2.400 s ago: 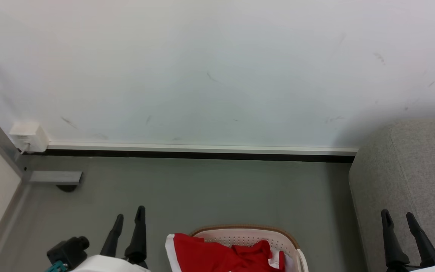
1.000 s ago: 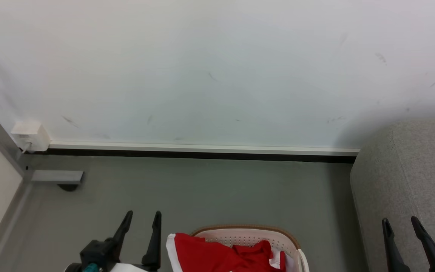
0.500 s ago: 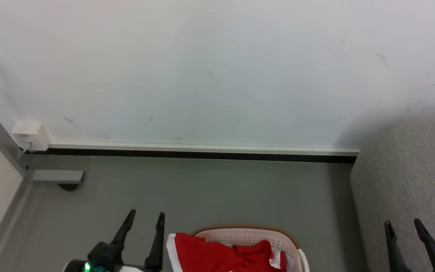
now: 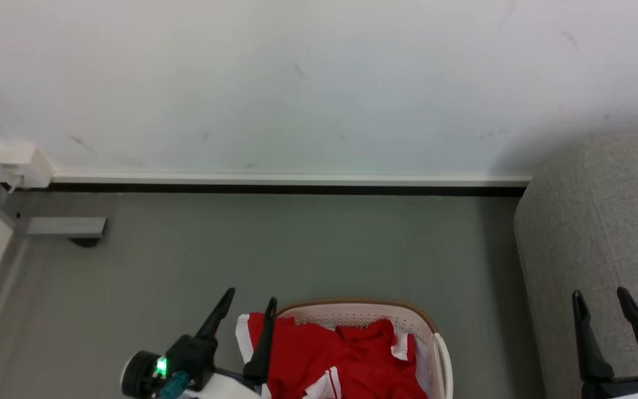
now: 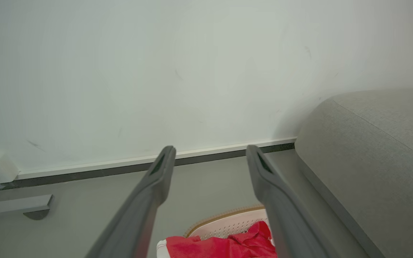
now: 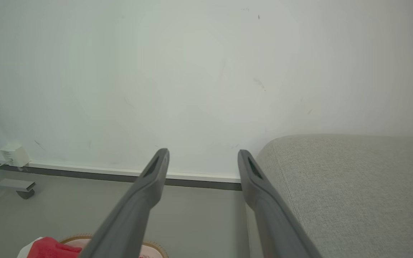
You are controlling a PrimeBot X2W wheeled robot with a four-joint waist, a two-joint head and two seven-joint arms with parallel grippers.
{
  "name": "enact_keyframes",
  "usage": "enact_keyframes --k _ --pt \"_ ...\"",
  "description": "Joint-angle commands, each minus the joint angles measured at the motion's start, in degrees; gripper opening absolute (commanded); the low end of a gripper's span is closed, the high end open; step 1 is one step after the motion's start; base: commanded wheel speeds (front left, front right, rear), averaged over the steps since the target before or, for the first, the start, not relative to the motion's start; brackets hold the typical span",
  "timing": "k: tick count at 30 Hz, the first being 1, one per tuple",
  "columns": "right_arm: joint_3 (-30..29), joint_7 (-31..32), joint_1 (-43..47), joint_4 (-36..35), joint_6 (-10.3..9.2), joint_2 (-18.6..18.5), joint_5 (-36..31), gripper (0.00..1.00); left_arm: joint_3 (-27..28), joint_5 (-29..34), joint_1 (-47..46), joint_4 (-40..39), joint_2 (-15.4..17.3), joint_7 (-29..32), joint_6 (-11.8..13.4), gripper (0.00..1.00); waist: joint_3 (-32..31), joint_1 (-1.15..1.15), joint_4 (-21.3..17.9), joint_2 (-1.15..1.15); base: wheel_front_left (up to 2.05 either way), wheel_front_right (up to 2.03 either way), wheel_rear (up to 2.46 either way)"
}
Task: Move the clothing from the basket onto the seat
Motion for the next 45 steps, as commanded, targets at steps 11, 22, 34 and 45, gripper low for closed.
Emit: enact_keyframes --k 11,22,34,45 --pt "0.65 0.0 -7.89 -3.29 -0.12 -1.89 1.92 1.0 -11.84 -0.25 -13.42 7.05 0.32 -0.04 2.59 1.0 15.83 0.0 -1.95 0.0 0.0 0.0 0.0" --pt "2.35 0.0 -16.74 -6.19 -0.12 -2.92 2.96 1.0 -27.1 -5.99 -30.36 24.53 0.32 0.47 3.72 1.0 29.69 0.0 -5.18 0.0 0.0 0.0 0.0" --pt "3.36 0.01 -22.4 -10.24 -0.12 -2.83 3.36 1.0 -37.93 -12.31 -43.61 39.62 0.32 7.86 0.71 1.0 40.38 0.0 -8.85 0.0 0.0 0.0 0.0" --pt "3.29 0.0 -24.0 -12.48 -0.12 -2.6 3.51 1.0 -41.03 -18.33 -49.79 46.97 0.33 15.45 0.88 1.0 46.32 0.0 -9.98 0.0 0.0 0.0 0.0"
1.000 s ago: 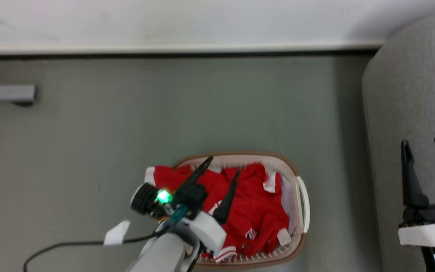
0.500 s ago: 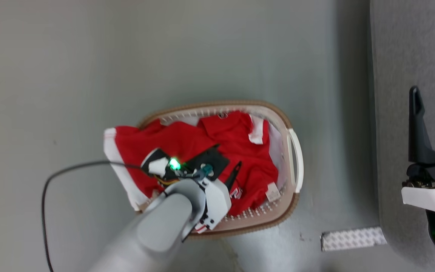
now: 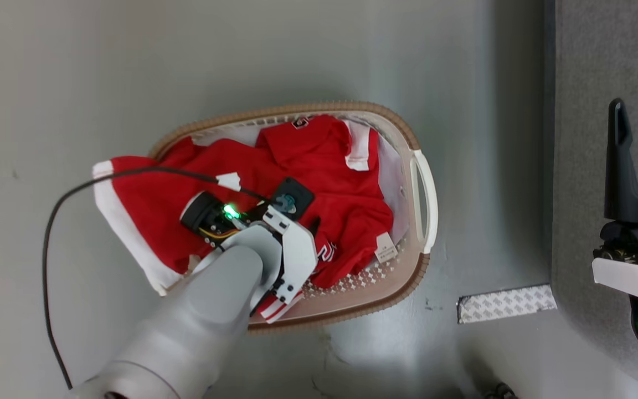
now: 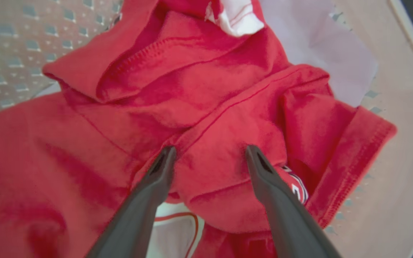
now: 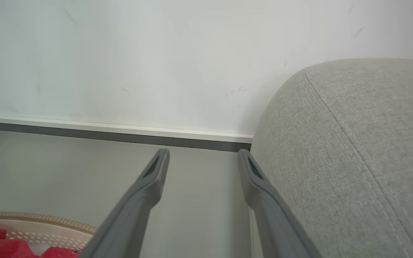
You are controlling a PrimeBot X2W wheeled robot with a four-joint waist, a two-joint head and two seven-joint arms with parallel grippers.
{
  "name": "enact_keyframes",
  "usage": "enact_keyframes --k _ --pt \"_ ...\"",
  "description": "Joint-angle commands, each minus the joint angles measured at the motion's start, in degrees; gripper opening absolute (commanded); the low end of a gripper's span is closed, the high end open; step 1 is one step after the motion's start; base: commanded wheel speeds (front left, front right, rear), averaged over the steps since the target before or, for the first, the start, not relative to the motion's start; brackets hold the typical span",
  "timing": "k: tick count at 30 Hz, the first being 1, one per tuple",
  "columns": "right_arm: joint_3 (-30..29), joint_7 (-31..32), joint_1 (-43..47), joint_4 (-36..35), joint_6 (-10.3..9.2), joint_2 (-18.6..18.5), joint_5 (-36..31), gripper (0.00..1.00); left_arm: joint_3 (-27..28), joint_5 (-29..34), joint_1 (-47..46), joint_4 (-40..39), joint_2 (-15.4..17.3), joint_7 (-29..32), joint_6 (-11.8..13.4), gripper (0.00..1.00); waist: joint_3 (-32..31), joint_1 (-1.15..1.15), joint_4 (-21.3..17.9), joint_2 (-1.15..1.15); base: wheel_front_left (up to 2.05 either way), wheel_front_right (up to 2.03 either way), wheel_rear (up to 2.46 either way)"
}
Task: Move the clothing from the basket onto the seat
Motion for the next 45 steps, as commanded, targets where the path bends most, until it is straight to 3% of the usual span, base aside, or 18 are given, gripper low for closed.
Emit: enact_keyframes --k 1,9,10,11,12,19,24,34,45 --pt "-0.03 0.02 -0.99 -0.43 -0.13 0.05 0.26 1.0 -0.5 -0.75 -0.57 0.66 0.41 0.65 -0.27 1.0 1.19 -0.01 -0.48 0.0 0.0 0.0 0.0" --pt "0.2 0.02 -1.14 -1.94 -0.12 -0.41 0.48 1.0 -4.11 -1.19 -2.48 2.45 0.37 1.01 -0.59 1.0 4.25 -0.01 -1.34 0.0 0.0 0.0 0.0" --pt "0.13 0.02 -1.14 -2.08 -0.12 -0.49 0.49 1.0 -5.13 -0.38 -2.94 2.58 0.37 0.8 -0.5 0.51 4.5 -0.01 -1.4 0.0 0.0 0.0 0.0" --pt "0.05 0.02 -1.06 -2.25 -0.13 -0.59 0.5 1.0 -5.87 -0.02 -3.16 2.67 0.38 0.51 -0.44 0.38 4.68 -0.01 -1.44 0.0 0.0 0.0 0.0" --pt "-0.01 0.02 -0.98 -2.39 -0.12 -0.71 0.54 1.0 -6.17 -0.3 -3.26 2.68 0.39 0.15 -0.15 0.0 4.85 -0.01 -1.5 0.0 0.0 0.0 0.0" --pt "-1.14 0.02 -0.04 -2.58 -0.12 -1.49 0.47 1.0 -8.52 -2.47 -3.74 0.54 0.35 -2.46 -0.2 0.0 4.06 -0.01 -0.89 0.0 0.0 0.0 0.0" --pt "-1.85 0.02 1.3 -1.65 -0.12 -1.64 0.56 1.0 -9.22 -6.28 -1.69 -2.73 0.36 -4.81 -0.5 0.0 -0.67 -0.01 1.4 0.0 0.0 0.0 0.0" --pt "-0.38 0.02 5.99 1.93 -0.12 -1.54 1.09 1.0 -11.42 -12.25 6.21 -6.94 0.28 -11.52 -0.76 0.0 -16.26 -0.01 4.8 0.0 0.0 0.0 0.0" --pt "1.94 0.03 13.16 5.29 -0.12 -0.47 1.66 1.0 -10.84 -16.82 15.58 -13.31 0.55 -14.62 1.62 0.0 -34.9 -0.01 7.99 0.0 0.0 0.0 0.0"
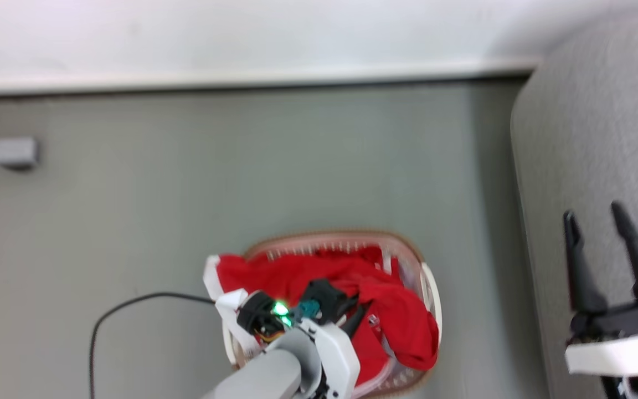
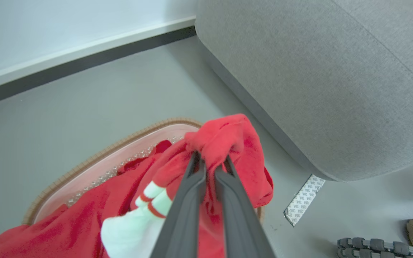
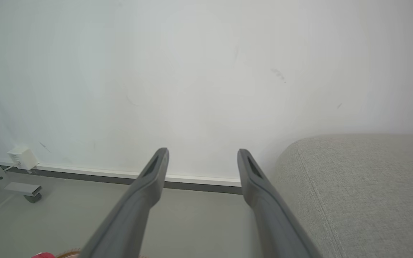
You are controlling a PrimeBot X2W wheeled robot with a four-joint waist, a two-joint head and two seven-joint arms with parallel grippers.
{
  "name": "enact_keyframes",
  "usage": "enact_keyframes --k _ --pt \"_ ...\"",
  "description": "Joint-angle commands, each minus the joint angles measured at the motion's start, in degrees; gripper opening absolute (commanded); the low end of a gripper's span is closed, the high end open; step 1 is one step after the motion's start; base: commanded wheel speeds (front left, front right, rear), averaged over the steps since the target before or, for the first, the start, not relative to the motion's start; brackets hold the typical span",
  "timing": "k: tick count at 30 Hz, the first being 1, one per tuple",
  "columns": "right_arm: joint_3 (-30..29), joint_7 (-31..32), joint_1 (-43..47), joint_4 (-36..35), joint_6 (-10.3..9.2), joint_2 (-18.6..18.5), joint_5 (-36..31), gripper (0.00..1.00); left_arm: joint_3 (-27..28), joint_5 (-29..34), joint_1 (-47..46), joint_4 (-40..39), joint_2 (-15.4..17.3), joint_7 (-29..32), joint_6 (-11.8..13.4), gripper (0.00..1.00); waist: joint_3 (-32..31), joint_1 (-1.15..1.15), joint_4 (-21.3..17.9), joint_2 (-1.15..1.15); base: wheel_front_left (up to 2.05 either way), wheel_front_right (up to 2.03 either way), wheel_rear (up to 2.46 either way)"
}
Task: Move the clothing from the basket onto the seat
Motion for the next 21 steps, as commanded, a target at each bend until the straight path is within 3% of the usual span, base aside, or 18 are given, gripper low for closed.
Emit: enact_keyframes --k 1,9,14,21 --pt "0.62 0.04 1.9 0.56 -0.12 -0.07 1.01 1.0 0.21 -0.24 1.73 -1.15 0.84 -0.41 0.52 0.0 -8.61 0.02 2.76 0.0 0.0 0.0 0.0" --pt "6.94 0.03 7.13 2.08 -0.12 -3.28 4.65 1.0 1.24 -1.68 6.25 -12.88 6.08 0.31 3.42 0.0 -17.32 0.02 4.86 0.0 0.0 0.0 0.0" --pt "11.48 0.04 8.01 2.34 -0.12 -4.74 5.78 1.0 2.41 -1.93 8.3 -23.05 10.68 1.76 6.99 0.0 -20.33 0.02 5.3 0.0 0.0 0.0 0.0" --pt "23.97 0.03 4.37 2.81 -0.12 -7.6 6.44 1.0 3.1 -1.68 9.67 -35.72 15.48 4.86 10.45 0.0 -23.11 0.02 5.65 0.0 0.0 0.0 0.0"
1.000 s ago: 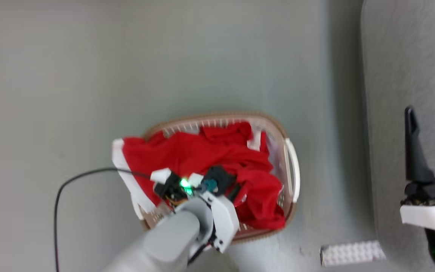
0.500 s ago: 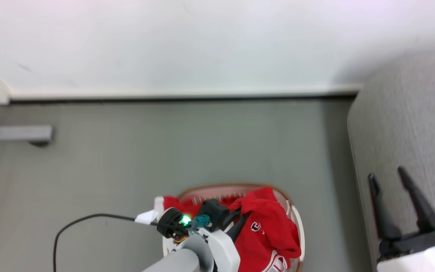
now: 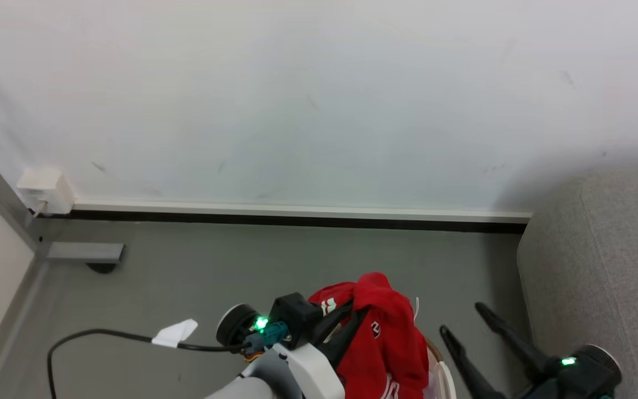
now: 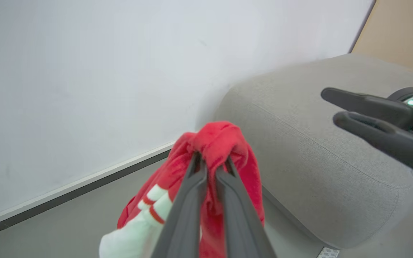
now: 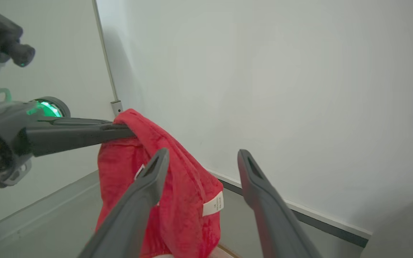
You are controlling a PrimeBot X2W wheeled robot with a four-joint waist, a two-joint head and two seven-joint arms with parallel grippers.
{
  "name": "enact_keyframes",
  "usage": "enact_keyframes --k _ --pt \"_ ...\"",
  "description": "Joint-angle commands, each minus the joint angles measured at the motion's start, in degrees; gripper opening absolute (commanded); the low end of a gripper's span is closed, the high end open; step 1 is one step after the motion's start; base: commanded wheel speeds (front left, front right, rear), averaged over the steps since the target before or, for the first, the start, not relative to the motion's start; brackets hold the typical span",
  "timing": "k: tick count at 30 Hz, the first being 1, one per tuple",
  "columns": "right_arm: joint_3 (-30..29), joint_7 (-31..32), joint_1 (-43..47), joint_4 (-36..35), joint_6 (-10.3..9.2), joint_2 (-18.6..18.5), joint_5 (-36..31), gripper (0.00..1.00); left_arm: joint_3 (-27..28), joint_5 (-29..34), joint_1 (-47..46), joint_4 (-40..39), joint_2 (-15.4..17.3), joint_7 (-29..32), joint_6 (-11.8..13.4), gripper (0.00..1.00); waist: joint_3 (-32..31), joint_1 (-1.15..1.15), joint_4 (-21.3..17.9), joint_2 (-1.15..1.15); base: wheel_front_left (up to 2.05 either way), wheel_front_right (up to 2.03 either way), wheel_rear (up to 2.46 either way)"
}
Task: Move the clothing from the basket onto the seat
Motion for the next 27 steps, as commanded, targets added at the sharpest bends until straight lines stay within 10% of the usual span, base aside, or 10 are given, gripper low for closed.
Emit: enact_keyframes --k 1,18,19,21,25,27 --pt "2.99 0.02 -2.2 0.39 -0.12 -0.97 0.52 1.0 -0.03 0.5 0.5 -2.16 1.18 0.82 0.53 0.0 -0.93 0.02 0.26 0.0 0.0 0.0 0.0" --pt "21.16 0.02 -15.21 9.1 -0.12 -2.78 2.13 1.0 -2.09 -0.36 -1.33 -16.67 2.1 6.6 0.19 0.0 -2.96 0.02 2.32 0.0 0.0 0.0 0.0" --pt "20.94 0.03 -15.25 9.54 -0.12 -2.34 2.74 0.48 -2.11 -0.4 -1.2 -16.54 2.1 6.45 0.1 0.0 -2.95 0.02 2.29 0.0 0.0 0.0 0.0" --pt "21.01 0.02 -15.45 10.09 -0.12 -1.93 3.33 0.0 -1.98 -0.95 -0.79 -16.01 2.0 5.98 0.03 0.0 -2.94 0.02 2.17 0.0 0.0 0.0 0.0" --pt "19.28 0.01 -15.28 9.82 -0.12 -1.36 4.86 0.0 -1.27 -0.49 -0.47 -14.25 2.05 4.52 0.91 0.0 -2.76 0.02 1.3 0.0 0.0 0.0 0.0" --pt "17.0 0.0 -14.53 9.11 -0.12 -1.34 5.03 0.0 -0.88 -0.34 -0.2 -13.34 1.83 3.18 1.19 0.44 -2.59 0.02 0.68 0.0 0.0 0.0 0.0"
